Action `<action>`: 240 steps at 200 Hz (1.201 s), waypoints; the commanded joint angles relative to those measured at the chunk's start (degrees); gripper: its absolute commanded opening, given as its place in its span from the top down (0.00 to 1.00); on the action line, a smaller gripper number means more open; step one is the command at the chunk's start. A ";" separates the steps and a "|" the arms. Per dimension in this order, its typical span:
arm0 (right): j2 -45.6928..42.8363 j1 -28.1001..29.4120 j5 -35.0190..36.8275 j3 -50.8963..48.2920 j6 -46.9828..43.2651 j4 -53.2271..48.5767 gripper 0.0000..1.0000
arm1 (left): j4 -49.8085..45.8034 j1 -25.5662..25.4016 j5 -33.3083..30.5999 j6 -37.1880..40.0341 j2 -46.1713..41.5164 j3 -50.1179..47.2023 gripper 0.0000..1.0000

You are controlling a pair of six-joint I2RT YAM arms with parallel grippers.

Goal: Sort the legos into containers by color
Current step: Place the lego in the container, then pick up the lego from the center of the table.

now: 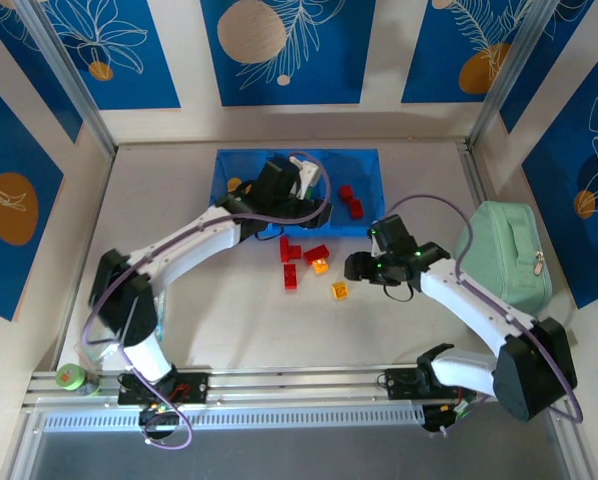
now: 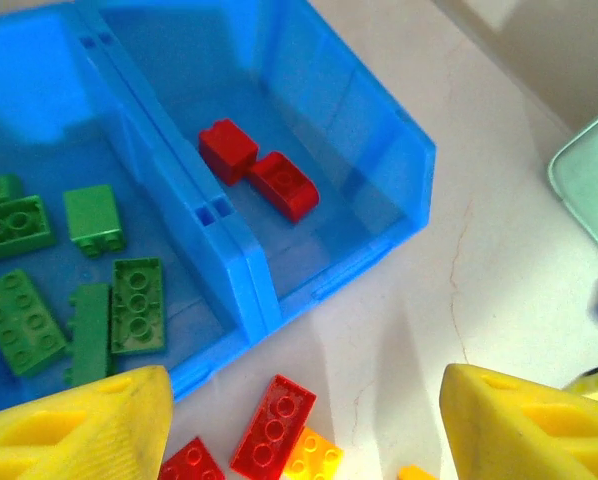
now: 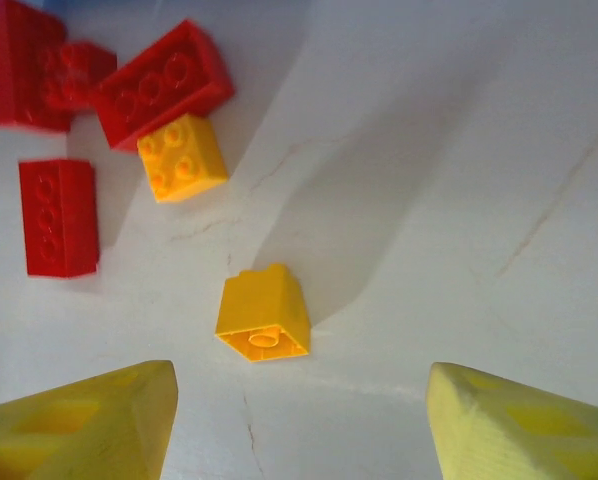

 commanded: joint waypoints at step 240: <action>30.13 15.77 12.48 33.99 -2.19 -12.19 0.69 | 2.41 4.50 -10.37 -13.75 -37.79 -49.56 0.27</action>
